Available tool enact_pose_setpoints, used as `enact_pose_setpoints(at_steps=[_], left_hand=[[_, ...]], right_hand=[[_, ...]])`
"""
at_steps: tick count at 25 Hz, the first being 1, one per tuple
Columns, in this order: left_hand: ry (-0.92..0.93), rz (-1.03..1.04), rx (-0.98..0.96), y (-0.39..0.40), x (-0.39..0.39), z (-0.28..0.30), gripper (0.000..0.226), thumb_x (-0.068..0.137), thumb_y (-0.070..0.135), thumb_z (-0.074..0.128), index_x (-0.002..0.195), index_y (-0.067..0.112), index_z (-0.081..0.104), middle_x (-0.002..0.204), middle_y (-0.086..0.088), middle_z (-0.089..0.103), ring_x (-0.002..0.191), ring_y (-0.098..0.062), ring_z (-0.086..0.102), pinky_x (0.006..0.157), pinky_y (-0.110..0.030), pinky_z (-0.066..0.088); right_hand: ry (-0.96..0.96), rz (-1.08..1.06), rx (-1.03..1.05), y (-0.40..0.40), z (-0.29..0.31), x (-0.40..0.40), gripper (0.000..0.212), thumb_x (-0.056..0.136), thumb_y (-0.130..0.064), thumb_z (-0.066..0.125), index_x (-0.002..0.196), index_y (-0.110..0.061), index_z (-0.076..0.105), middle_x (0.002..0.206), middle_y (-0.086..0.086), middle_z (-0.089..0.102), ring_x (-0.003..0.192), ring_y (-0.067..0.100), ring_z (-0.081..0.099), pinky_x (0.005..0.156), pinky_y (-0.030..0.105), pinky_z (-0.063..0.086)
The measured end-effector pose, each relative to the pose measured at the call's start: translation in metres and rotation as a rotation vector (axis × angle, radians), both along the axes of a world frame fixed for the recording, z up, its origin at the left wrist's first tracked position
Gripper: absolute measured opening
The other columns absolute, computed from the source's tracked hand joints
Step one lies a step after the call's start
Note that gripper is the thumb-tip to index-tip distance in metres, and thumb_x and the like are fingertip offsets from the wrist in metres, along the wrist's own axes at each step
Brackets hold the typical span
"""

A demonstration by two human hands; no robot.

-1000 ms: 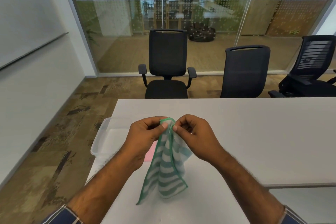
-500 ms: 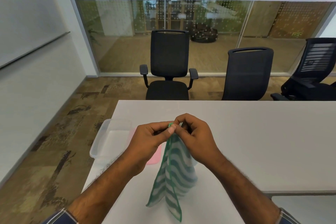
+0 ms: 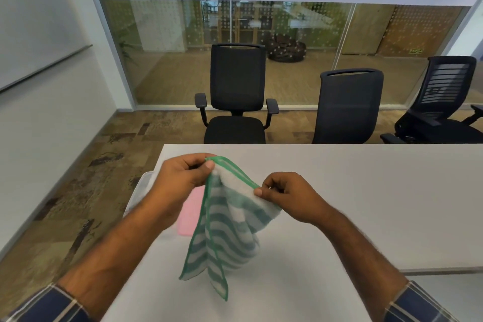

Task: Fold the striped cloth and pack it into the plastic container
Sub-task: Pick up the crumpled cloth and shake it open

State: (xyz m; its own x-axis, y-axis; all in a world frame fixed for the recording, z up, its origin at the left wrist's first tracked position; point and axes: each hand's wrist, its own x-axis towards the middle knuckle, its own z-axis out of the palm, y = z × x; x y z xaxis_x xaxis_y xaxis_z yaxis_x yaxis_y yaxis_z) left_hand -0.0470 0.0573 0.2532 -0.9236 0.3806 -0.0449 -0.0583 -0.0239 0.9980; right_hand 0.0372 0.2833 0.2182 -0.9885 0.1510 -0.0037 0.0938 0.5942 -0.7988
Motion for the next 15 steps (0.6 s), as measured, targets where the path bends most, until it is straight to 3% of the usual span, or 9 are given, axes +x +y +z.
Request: enact_pose_setpoints(at_steps=[4, 8, 12, 15], left_hand=[[0.115, 0.016, -0.027, -0.021, -0.01, 0.016, 0.026, 0.093, 0.007, 0.059, 0.086, 0.021, 0.08, 0.085, 0.003, 0.079, 0.077, -0.008, 0.07, 0.075, -0.022, 0.056], [0.159, -0.046, -0.09, -0.023, -0.006, 0.019, 0.024, 0.095, 0.01, 0.058, 0.089, 0.02, 0.079, 0.089, 0.0, 0.078, 0.079, -0.01, 0.07, 0.074, -0.021, 0.056], [0.165, -0.037, -0.043, -0.02, -0.004, 0.021, 0.032, 0.098, 0.01, 0.053, 0.084, 0.024, 0.078, 0.081, 0.005, 0.076, 0.074, -0.006, 0.069, 0.069, -0.018, 0.057], [0.149, -0.024, -0.044, -0.027, -0.007, 0.016, 0.033, 0.099, 0.012, 0.051, 0.083, 0.026, 0.076, 0.084, 0.006, 0.076, 0.076, -0.008, 0.069, 0.073, -0.022, 0.058]], right_hand=[[-0.084, 0.08, -0.002, 0.008, -0.006, 0.008, 0.035, 0.079, -0.047, 0.07, 0.11, -0.032, 0.063, 0.075, -0.001, 0.072, 0.068, 0.013, 0.067, 0.067, 0.026, 0.057], [-0.043, 0.206, 0.075, -0.006, -0.016, 0.007, 0.034, 0.081, -0.049, 0.068, 0.113, -0.039, 0.062, 0.09, -0.013, 0.059, 0.078, 0.008, 0.054, 0.07, 0.019, 0.049], [-0.106, 0.254, 0.262, -0.026, -0.043, 0.006, 0.048, 0.08, -0.054, 0.066, 0.121, -0.03, 0.063, 0.121, -0.005, 0.046, 0.113, 0.014, 0.037, 0.098, 0.029, 0.039], [-0.047, 0.107, 0.39, -0.025, -0.055, 0.008, 0.045, 0.085, -0.05, 0.063, 0.12, -0.023, 0.065, 0.131, -0.004, 0.043, 0.121, 0.019, 0.033, 0.104, 0.035, 0.037]])
